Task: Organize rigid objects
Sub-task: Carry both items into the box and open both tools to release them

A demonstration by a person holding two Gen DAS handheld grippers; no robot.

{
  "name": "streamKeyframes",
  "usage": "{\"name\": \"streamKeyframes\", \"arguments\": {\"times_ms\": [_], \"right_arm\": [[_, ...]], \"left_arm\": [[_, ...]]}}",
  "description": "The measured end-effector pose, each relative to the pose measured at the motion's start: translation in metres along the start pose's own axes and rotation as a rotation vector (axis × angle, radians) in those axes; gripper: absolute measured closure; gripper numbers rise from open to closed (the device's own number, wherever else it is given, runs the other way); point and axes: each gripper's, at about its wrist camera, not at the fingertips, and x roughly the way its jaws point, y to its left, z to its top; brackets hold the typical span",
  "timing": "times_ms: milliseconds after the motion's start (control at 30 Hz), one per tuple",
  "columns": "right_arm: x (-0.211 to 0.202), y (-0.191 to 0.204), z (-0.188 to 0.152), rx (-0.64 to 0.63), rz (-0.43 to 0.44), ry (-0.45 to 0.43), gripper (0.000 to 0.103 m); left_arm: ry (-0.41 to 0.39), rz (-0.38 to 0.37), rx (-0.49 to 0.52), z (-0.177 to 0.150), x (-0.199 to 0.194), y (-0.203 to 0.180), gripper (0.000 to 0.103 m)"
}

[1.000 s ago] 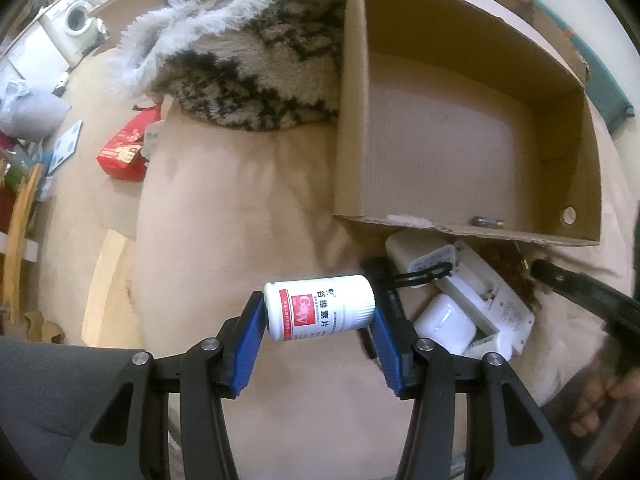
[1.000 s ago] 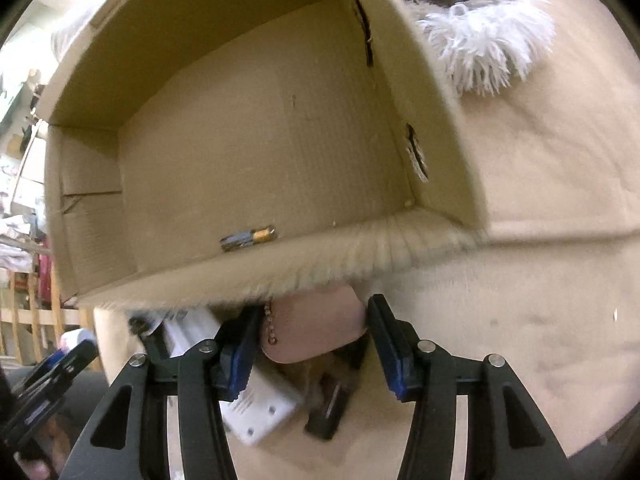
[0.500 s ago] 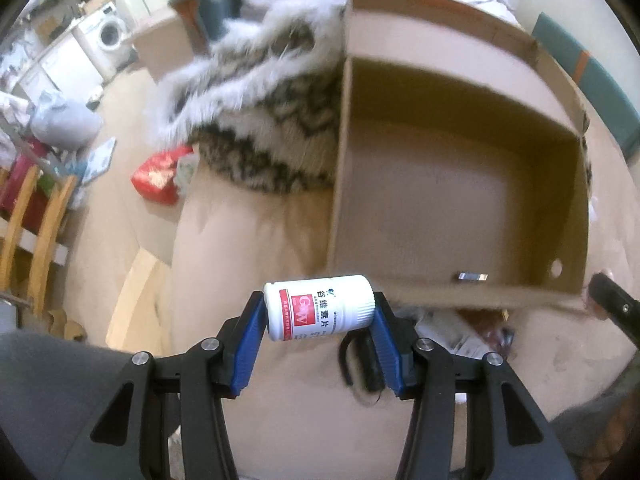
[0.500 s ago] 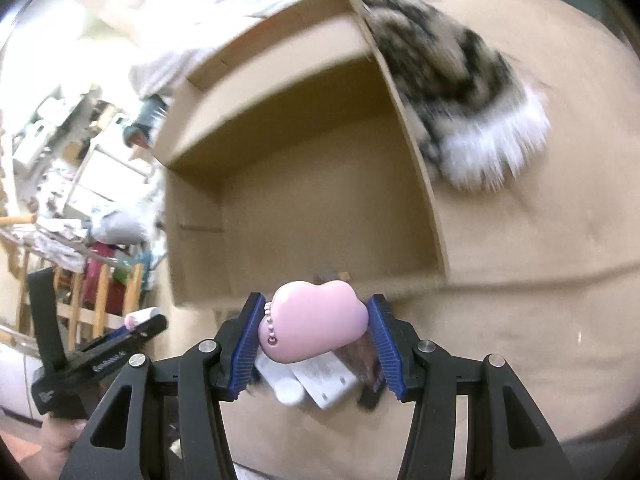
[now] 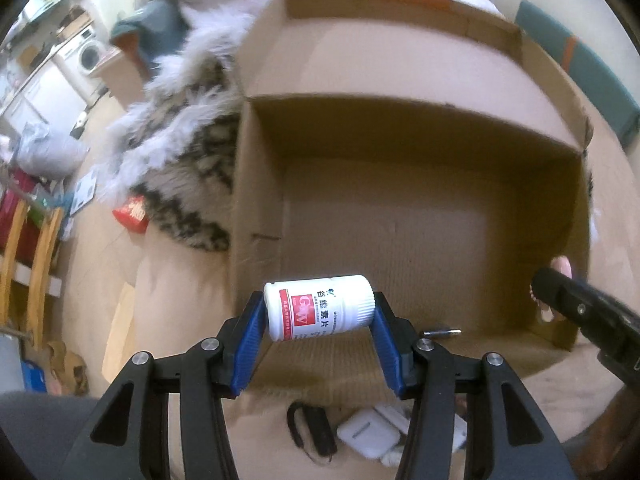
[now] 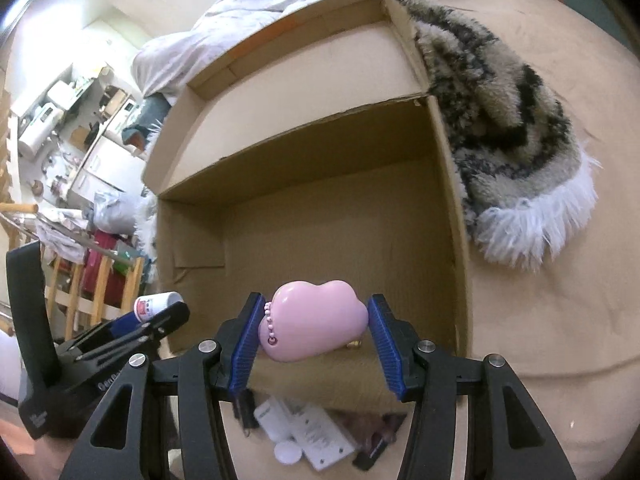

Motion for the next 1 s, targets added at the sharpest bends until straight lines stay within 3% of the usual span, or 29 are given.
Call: {"name": "streamKeyframes", "arguments": {"times_ms": [300,633,1000], "right_arm": [[0.033,0.004,-0.002,-0.041,-0.052,0.036,0.048],[0.054,0.008,0.000,-0.063,-0.108,0.077,0.047],[0.049,0.005,0.001,-0.030,-0.073,0.043,0.044]], "left_arm": [[0.038,-0.005,0.023,-0.001,0.044,0.000,0.055],[0.022,-0.008,0.093,-0.007,0.051,-0.019,0.055],[0.053,-0.020,0.115,-0.011,0.055,-0.027,0.054]]}}
